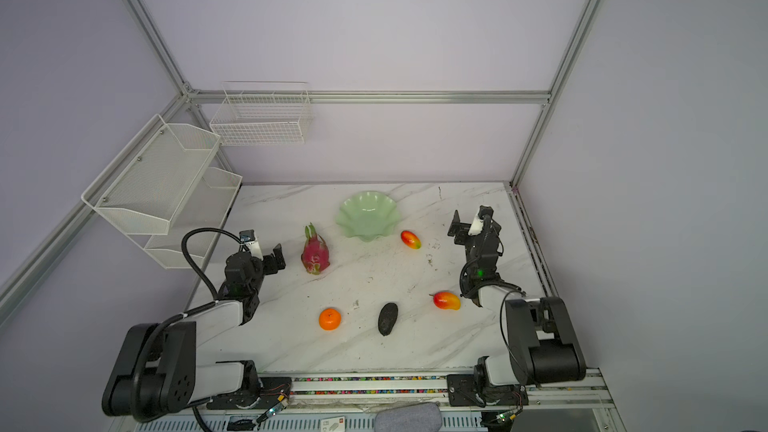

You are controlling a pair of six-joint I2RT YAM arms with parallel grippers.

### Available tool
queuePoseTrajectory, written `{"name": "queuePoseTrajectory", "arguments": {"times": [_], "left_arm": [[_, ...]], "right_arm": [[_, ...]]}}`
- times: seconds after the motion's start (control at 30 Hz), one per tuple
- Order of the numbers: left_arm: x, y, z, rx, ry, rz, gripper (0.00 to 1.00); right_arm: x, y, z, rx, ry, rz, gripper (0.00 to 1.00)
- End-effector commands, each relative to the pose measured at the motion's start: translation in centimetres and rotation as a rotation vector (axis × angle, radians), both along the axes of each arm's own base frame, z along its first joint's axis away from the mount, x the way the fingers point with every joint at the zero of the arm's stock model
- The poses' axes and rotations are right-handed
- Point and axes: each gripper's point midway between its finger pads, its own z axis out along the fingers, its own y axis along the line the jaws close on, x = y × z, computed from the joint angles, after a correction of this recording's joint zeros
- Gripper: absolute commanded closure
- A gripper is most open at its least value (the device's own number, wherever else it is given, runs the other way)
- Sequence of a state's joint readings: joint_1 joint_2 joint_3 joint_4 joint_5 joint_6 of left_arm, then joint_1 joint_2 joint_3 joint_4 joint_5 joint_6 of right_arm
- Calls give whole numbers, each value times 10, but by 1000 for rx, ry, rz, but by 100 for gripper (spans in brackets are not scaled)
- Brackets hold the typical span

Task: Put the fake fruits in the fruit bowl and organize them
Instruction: 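Move the left gripper to the pink dragon fruit while the right gripper advances, then grasp the dragon fruit with the left gripper and carry it into the green bowl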

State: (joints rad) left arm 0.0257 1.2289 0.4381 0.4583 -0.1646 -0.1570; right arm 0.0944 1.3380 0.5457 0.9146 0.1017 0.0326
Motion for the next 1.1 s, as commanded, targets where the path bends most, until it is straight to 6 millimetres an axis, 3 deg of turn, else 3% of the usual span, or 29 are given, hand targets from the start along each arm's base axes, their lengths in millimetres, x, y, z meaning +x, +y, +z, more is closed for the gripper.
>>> {"name": "queuePoseTrajectory", "arguments": {"times": [0.0,0.1,0.27,0.4,0.47,0.57,0.7,1.07], "left_arm": [[-1,-17,50,-84,22,32,9],[-4,-57,60,-107,84,-97,6],[6,-119,37,-285,269,-364,0],[13,-135,28,-337,352,-397,0],[15,-137,26,-302,346,-387,0],[18,-140,20,-289,360,-381,0],[20,-142,-3,-268,468,-364,0],[34,-158,-38,-257,568,-371,0]], "right_arm": [[-5,17,-17,94,188,82,3],[-14,55,-17,146,289,246,3],[-54,160,-25,121,422,568,3],[-106,249,-17,146,413,889,3],[-124,275,-18,154,404,965,3],[-129,291,-31,181,416,994,3],[-130,302,-38,174,444,1031,3],[-133,303,-46,158,451,1046,3]]}}
